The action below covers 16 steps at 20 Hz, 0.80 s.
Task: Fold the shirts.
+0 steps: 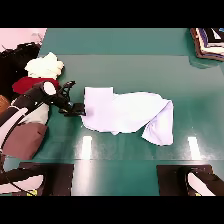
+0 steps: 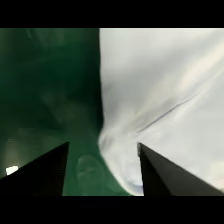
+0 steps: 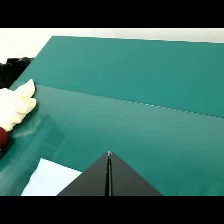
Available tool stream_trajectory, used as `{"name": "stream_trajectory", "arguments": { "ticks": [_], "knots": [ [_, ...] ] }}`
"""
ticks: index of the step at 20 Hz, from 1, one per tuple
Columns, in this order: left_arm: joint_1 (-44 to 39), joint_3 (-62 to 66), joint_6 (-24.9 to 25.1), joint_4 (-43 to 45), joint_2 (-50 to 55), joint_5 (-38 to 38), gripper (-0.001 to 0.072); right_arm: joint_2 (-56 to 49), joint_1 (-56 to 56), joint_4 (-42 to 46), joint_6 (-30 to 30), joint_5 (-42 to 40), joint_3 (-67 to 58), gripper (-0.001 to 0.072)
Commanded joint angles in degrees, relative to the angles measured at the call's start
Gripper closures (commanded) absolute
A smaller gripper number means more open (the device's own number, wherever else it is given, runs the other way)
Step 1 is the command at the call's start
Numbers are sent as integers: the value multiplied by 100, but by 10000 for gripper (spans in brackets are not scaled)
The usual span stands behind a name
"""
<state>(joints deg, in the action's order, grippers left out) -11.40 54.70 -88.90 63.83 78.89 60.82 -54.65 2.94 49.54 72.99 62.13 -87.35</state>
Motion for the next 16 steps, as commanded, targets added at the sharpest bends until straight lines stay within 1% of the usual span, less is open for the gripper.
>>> {"name": "stream_trajectory", "arguments": {
  "ticks": [1,2,3,4,6,7,10,11,12,13,14,16],
  "knots": [
    [-66,-221,551,-894,4,-345,206,-2,4,0,2,72,2,695],
    [-70,-219,605,-953,2,-422,213,-2,2,9,2,208,2,696],
    [-68,-208,601,-946,2,-494,506,-2,-28,74,4,439,4,695],
    [-17,-153,599,-903,-2,-544,680,-4,-85,214,11,754,9,696],
    [219,219,605,-835,-15,-385,685,59,-280,476,393,1268,341,696],
    [354,476,649,-817,-15,-267,685,133,-433,612,494,1456,675,695],
    [697,1357,686,-715,-15,-33,685,398,-890,1113,509,1696,2149,686],
    [778,1622,686,-708,-15,-31,684,461,-1045,1169,509,1709,2730,498],
    [824,1821,684,-706,-15,-35,684,474,-1150,1167,507,1744,3265,228],
    [846,1982,684,-706,-15,-42,685,439,-1220,1165,507,1792,3821,184],
    [846,2076,684,-706,-15,-59,685,382,-1228,1165,505,1773,4301,195],
    [846,2083,686,-719,-13,-74,684,166,-1167,1165,494,1460,5106,284]
  ]
}}
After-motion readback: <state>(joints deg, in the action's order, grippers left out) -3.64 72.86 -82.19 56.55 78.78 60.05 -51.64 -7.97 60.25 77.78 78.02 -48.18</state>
